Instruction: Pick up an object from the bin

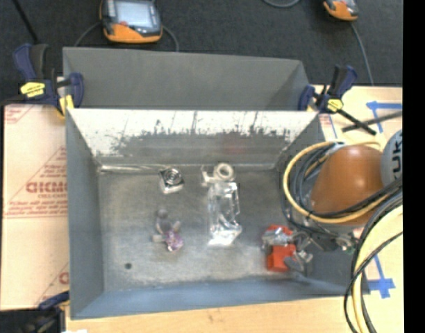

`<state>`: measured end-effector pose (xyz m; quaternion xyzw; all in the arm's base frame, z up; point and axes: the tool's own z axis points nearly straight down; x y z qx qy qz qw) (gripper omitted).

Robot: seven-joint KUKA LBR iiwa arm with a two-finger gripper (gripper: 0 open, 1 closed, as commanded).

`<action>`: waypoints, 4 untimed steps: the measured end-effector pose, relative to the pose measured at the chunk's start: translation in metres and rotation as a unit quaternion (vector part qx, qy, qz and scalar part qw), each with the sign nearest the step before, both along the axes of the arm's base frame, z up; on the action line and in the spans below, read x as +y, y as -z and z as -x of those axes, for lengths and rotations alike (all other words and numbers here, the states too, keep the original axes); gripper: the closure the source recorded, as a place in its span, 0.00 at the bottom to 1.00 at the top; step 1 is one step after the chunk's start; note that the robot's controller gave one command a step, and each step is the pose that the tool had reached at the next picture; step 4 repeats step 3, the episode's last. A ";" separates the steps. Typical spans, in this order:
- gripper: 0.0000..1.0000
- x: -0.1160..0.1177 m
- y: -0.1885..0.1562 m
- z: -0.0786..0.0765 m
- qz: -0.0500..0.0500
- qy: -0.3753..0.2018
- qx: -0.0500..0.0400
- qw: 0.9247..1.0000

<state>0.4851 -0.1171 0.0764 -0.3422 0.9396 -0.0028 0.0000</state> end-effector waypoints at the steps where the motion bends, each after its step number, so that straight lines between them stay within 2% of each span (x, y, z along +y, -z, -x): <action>1: 1.00 -0.007 0.002 -0.037 -0.004 0.007 -0.004 1.000; 2: 1.00 -0.007 -0.109 -0.047 -0.001 0.017 -0.005 1.000; 3: 1.00 -0.018 -0.188 -0.047 -0.001 0.027 -0.005 1.000; 4: 1.00 -0.018 -0.188 -0.047 -0.001 0.027 -0.005 1.000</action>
Offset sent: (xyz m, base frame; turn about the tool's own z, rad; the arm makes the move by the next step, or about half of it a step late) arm 0.0318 -0.0089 -0.0064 0.0138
